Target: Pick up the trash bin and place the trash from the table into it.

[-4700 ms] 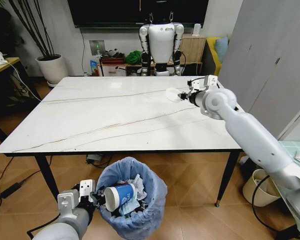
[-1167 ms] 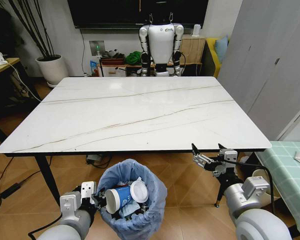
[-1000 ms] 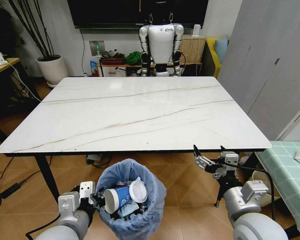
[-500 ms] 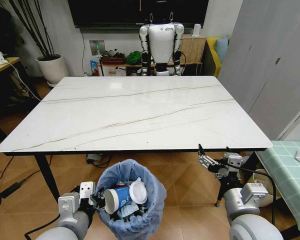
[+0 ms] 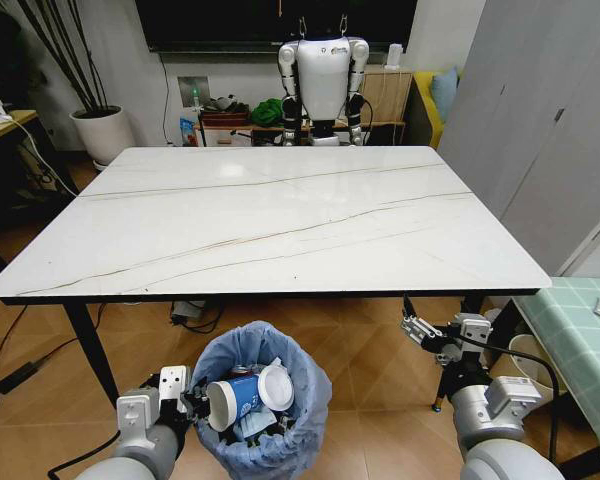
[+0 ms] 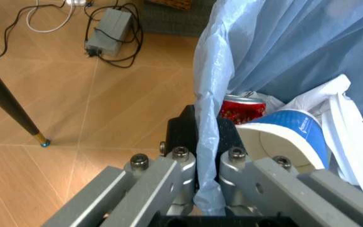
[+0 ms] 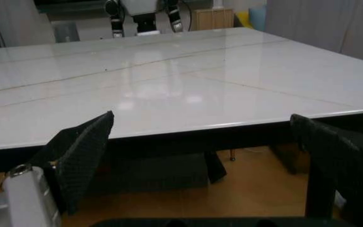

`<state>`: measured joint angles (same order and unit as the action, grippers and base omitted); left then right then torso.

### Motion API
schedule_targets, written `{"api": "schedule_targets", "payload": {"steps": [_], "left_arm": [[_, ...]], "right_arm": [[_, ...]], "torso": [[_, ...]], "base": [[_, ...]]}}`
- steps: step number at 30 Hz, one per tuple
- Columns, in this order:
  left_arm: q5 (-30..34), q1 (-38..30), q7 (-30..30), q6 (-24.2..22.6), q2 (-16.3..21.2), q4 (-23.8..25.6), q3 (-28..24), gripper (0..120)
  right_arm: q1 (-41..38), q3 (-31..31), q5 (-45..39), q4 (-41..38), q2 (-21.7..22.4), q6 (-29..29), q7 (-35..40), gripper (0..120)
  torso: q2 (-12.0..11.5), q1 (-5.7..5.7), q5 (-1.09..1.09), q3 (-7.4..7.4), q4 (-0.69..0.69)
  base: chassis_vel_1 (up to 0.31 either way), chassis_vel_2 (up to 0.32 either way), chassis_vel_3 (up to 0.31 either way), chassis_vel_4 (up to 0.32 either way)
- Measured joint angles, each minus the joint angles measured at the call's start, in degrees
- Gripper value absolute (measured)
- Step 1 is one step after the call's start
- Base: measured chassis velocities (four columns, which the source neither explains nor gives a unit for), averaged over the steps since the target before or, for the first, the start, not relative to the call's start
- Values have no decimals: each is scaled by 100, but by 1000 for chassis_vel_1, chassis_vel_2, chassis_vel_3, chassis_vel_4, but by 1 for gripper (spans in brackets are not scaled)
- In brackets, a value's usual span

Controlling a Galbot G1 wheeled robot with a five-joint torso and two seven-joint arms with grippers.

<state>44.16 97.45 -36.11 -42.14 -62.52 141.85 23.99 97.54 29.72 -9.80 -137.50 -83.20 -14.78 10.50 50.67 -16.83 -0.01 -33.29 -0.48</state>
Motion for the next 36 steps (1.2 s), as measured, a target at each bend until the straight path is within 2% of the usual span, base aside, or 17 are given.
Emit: {"api": "schedule_targets", "payload": {"steps": [17,36], "left_arm": [[4,45,132,0,40,68,154,0],[96,47,317,0,81,-118,350,0]], "right_arm": [[87,9,119,-1,-132,47,-16,100],[85,18,235,-31,-235,134,-34,100]], "torso": [[-476,213,1,265,0],[-975,422,1,553,0]], "base": [[0,0,0,0],[0,0,0,0]]}}
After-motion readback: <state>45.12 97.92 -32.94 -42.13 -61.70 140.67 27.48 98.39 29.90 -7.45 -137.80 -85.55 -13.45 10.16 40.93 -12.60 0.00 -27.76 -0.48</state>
